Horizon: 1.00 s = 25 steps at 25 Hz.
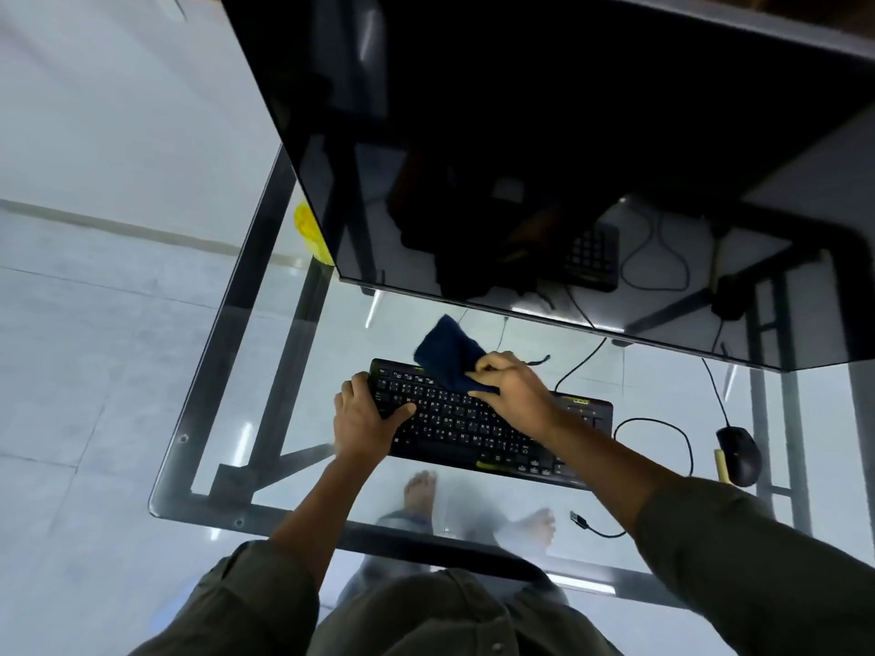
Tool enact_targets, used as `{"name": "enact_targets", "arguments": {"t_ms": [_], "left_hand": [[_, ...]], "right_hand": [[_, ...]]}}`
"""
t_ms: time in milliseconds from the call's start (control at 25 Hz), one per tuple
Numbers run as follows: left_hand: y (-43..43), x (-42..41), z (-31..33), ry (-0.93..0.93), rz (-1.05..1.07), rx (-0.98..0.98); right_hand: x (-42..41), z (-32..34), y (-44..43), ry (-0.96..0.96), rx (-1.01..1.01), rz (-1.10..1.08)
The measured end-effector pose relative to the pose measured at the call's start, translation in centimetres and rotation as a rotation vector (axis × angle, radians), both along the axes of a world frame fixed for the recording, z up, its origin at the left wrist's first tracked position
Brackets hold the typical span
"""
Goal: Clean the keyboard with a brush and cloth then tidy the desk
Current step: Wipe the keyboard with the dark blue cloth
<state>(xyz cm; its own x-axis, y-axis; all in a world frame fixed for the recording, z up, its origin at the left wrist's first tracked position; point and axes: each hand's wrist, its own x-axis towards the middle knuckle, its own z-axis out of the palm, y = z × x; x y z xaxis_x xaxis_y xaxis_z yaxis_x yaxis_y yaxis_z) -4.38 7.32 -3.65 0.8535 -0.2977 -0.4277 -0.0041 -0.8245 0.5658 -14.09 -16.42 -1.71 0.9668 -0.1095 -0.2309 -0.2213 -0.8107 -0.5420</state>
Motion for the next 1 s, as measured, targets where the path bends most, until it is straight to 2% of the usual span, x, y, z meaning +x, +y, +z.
{"name": "enact_targets", "arguments": {"t_ms": [160, 280, 440, 720, 1000], "left_hand": [[0.0, 0.0, -0.4, -0.017, 0.02, -0.005], [0.0, 0.0, -0.5, -0.015, 0.043, 0.0], [0.2, -0.1, -0.6, -0.035, 0.048, -0.024], [0.0, 0.0, -0.7, -0.027, 0.056, -0.031], [-0.3, -0.2, -0.6, -0.028, 0.09, -0.026]], "right_hand": [[7.1, -0.8, 6.0, -0.053, 0.067, 0.092], [8.9, -0.9, 6.8, -0.062, 0.077, 0.168], [4.7, -0.8, 2.2, -0.058, 0.005, 0.235], [-4.0, 0.5, -6.3, 0.04, -0.091, 0.177], [6.5, -0.3, 5.6, -0.037, 0.036, 0.091]]}}
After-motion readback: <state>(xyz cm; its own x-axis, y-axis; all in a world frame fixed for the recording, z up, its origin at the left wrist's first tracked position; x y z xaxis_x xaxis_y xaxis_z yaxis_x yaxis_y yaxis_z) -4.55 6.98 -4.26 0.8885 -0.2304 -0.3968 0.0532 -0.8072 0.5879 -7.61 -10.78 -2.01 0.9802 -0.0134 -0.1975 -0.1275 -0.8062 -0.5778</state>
